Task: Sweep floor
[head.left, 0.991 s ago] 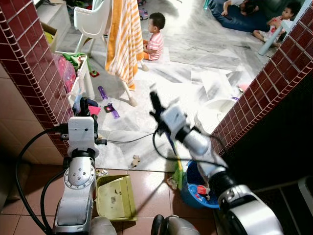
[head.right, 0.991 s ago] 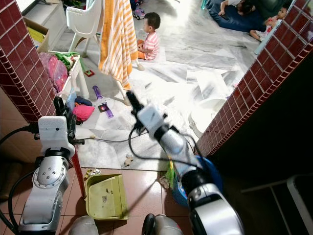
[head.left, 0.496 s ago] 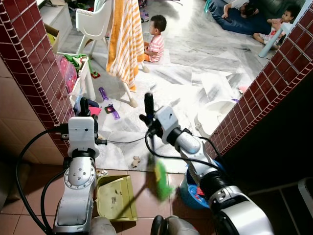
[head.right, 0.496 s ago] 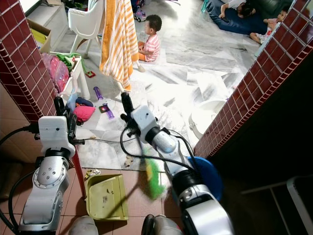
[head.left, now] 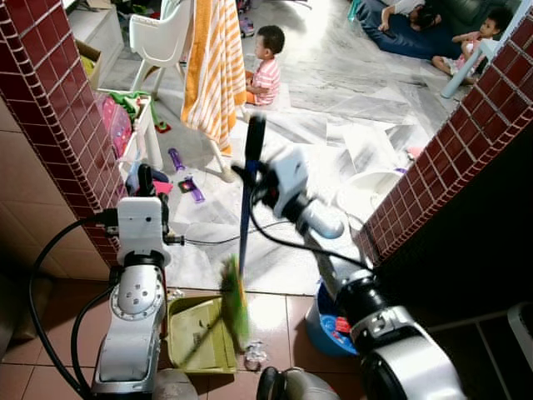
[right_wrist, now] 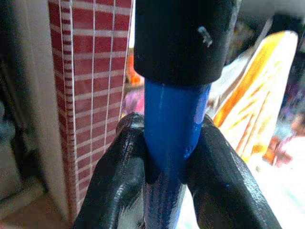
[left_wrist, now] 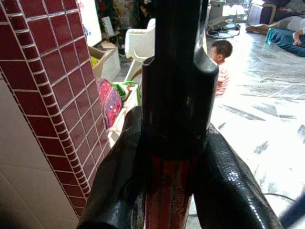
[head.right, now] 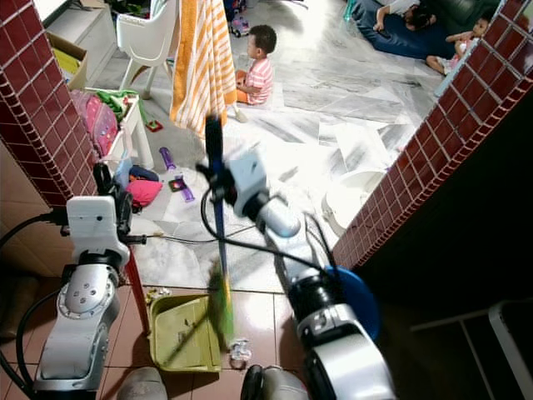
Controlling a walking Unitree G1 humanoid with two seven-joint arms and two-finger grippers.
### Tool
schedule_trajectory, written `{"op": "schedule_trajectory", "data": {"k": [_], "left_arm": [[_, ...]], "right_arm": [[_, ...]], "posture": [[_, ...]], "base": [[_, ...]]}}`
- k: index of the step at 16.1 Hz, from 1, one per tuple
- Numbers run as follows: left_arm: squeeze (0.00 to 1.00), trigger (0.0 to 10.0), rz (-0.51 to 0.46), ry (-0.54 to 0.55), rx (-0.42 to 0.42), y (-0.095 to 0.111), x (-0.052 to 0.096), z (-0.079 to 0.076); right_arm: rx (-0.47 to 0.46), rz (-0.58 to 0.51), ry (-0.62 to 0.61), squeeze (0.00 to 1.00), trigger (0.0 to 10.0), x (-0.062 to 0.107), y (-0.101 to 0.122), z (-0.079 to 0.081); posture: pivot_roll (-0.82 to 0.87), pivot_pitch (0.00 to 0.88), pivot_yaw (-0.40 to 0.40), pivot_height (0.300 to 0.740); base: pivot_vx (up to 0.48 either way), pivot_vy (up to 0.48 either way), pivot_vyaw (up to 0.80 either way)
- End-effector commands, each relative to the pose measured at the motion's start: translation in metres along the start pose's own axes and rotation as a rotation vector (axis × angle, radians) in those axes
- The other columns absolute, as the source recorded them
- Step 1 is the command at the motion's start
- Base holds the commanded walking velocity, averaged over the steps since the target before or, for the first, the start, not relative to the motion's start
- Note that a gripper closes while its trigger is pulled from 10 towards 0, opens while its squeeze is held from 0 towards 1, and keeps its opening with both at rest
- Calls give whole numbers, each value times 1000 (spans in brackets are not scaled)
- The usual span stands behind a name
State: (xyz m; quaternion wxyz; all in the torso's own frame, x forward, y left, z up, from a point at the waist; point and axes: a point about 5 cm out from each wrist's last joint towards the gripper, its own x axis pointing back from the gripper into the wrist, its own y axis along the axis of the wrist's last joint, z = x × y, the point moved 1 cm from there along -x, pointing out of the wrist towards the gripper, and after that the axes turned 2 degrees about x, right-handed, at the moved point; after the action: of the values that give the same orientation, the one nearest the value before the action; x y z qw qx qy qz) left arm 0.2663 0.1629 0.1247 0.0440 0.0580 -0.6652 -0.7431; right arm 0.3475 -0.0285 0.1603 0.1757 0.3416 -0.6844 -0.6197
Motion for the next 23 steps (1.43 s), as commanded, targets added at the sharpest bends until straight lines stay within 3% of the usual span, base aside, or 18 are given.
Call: {"op": "schedule_trajectory", "data": {"k": [1,6,10,12,16,19,22,23], "left_arm": [[0,10000,-53,-27,11,12,-2,-6],[0,10000,-59,-13,26,22,0,-1],[0,10000,-72,7,33,28,9,2],[0,10000,-85,65,16,34,15,13],[0,10000,-118,102,29,48,18,19],[0,10000,-135,135,3,54,20,21],[0,10000,-81,198,-34,41,26,30],[0,10000,-60,233,-52,36,28,36]], "right_arm": [[75,-121,-42,0,10000,-3,28,-15],[48,-141,-5,0,10000,-2,30,-22],[-102,-82,89,0,10000,0,4,-4],[-158,-53,150,0,10000,4,-7,8],[-230,-45,219,0,10000,6,-9,14],[-200,-86,194,0,10000,4,2,6],[-33,-174,45,0,10000,-1,26,-17],[-21,-181,8,0,10000,-2,30,-26]], "posture": [[122,18,-115,740],[132,23,-117,740],[152,31,-118,740],[165,34,-118,740],[170,30,-117,740],[168,26,-117,740],[160,25,-117,740],[159,29,-120,740]], "base": [[0,0,0],[0,0,0],[0,0,0],[0,0,0],[0,0,0],[0,0,0],[0,0,0],[0,0,0]]}}
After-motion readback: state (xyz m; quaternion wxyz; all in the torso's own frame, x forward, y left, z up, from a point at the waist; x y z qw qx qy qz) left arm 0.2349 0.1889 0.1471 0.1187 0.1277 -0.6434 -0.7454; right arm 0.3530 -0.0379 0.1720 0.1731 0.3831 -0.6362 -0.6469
